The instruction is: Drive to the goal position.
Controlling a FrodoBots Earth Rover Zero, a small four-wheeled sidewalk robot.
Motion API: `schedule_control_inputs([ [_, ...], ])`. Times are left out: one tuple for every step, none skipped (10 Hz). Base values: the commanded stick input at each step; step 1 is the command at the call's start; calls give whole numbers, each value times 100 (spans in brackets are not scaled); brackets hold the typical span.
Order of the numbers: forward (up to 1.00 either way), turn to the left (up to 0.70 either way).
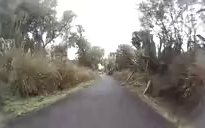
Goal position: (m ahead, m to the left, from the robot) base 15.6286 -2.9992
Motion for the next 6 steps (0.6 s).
schedule_control_inputs([
  [85, 0],
  [85, 0],
  [85, 0],
  [85, 0],
  [85, 0],
  [85, 0],
])
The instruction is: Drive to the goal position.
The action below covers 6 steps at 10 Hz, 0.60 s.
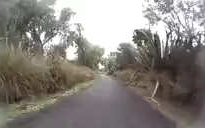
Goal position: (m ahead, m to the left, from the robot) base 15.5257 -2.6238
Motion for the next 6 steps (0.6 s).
schedule_control_inputs([
  [85, 0],
  [85, 0],
  [85, 0],
  [85, 0],
  [85, 0],
  [85, 0],
])
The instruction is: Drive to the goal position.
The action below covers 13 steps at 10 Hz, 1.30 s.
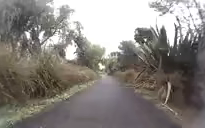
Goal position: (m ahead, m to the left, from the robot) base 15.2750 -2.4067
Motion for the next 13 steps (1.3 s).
schedule_control_inputs([
  [85, 0],
  [85, 0],
  [85, 0],
  [85, 0],
  [85, 0],
  [85, 0],
  [85, -34],
  [85, -34],
  [85, -34],
  [85, 0],
  [85, 0],
  [85, 0],
  [85, 0],
])
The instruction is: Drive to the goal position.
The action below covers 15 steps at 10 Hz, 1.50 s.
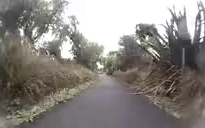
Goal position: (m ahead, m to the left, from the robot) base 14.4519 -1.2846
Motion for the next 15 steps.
schedule_control_inputs([
  [85, 0],
  [85, 0],
  [85, 0],
  [85, 0],
  [85, 0],
  [85, 0],
  [85, 0],
  [85, 0],
  [85, 0],
  [85, 0],
  [85, 0],
  [85, 0],
  [85, 0],
  [85, 0],
  [85, 0],
])
